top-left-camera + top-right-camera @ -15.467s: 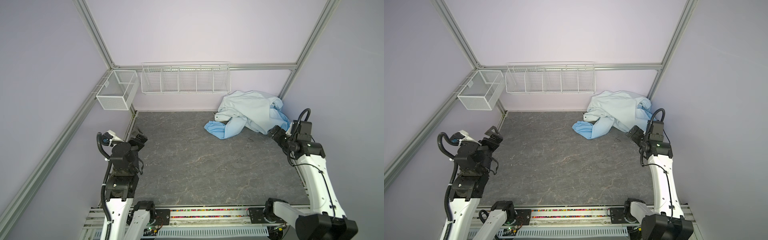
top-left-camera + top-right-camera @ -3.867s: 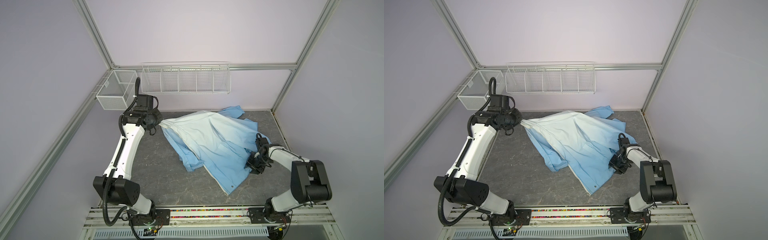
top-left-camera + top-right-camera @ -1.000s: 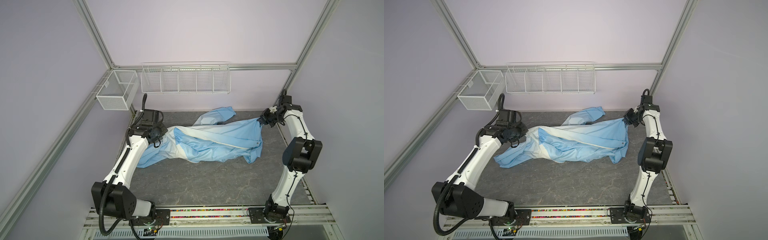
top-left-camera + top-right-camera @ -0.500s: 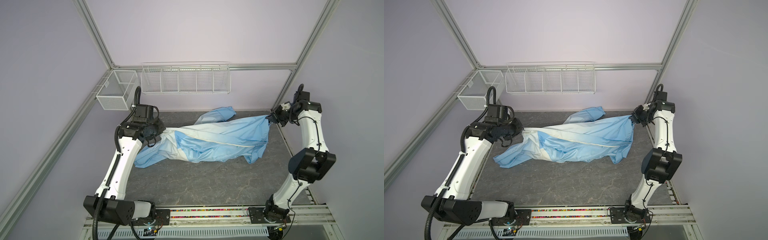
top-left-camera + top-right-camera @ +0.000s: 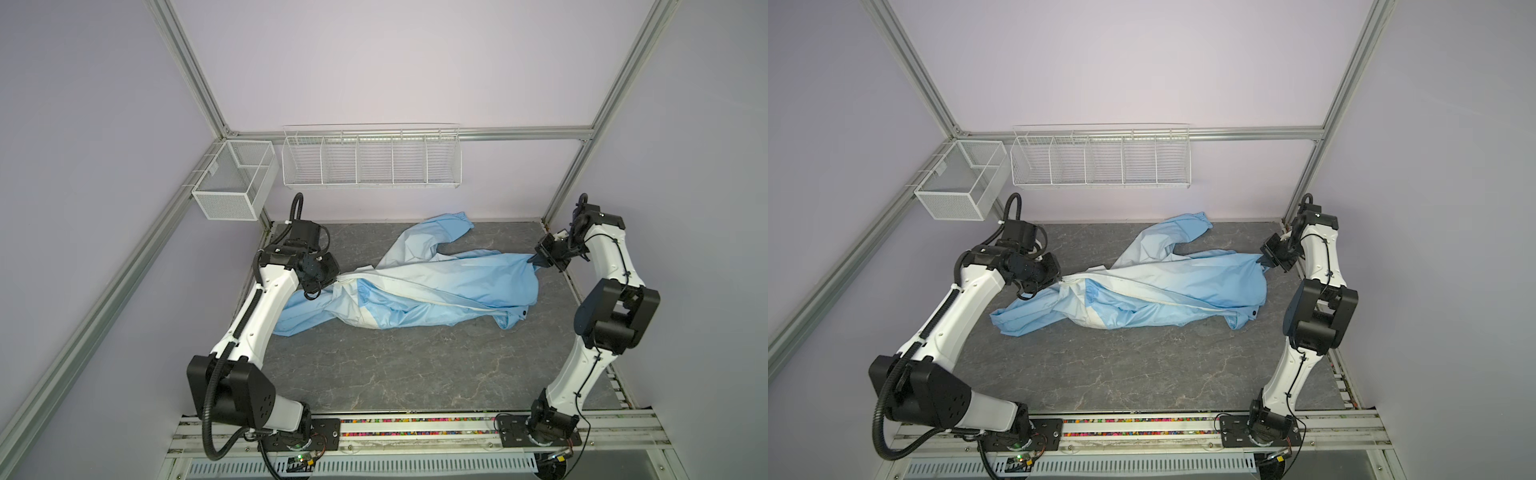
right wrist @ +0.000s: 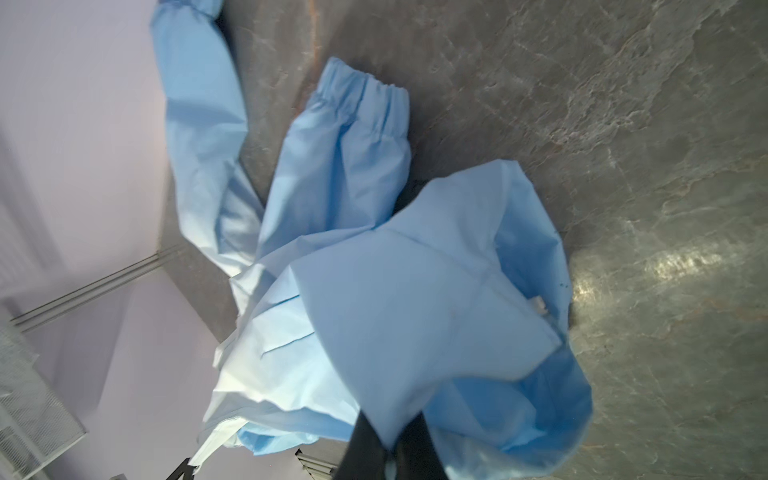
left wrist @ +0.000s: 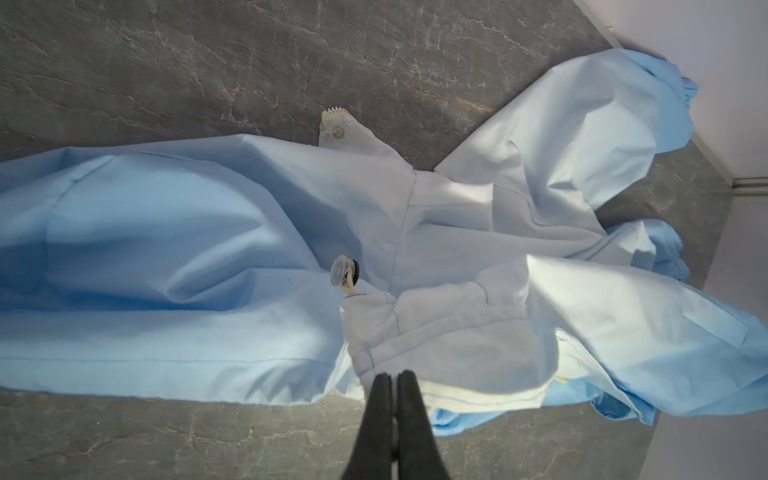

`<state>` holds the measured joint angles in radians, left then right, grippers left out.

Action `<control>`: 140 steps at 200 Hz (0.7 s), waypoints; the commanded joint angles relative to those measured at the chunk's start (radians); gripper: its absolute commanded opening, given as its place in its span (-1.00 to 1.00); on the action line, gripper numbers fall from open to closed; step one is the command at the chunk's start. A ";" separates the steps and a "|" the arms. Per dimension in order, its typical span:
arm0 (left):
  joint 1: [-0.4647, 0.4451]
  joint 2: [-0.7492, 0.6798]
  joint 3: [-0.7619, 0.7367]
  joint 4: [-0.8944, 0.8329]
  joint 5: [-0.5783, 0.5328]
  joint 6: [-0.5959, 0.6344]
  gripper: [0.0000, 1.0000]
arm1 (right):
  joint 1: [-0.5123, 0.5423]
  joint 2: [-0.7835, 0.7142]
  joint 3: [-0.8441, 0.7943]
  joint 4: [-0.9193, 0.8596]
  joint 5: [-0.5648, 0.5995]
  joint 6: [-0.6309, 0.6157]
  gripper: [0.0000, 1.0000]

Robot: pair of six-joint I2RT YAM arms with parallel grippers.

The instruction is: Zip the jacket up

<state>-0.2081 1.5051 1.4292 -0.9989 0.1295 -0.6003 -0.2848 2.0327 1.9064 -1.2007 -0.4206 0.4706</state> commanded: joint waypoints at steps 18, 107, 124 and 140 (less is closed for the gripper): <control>0.039 0.183 0.182 0.050 -0.054 -0.054 -0.39 | 0.041 0.146 0.191 0.046 0.014 0.030 -0.64; 0.039 0.111 0.149 -0.034 -0.078 -0.035 0.30 | 0.033 0.023 0.160 0.017 0.043 -0.012 0.62; 0.039 0.037 0.086 -0.041 -0.090 -0.021 0.35 | 0.024 -0.066 0.055 0.026 0.089 -0.034 0.68; 0.039 -0.031 0.021 -0.021 -0.082 -0.006 0.41 | 0.010 -0.140 -0.045 0.045 0.111 -0.043 0.69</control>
<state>-0.1684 1.5761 1.5223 -0.9939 0.0666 -0.6361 -0.2539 2.0197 1.9797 -1.1545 -0.3698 0.4675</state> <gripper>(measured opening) 0.685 0.840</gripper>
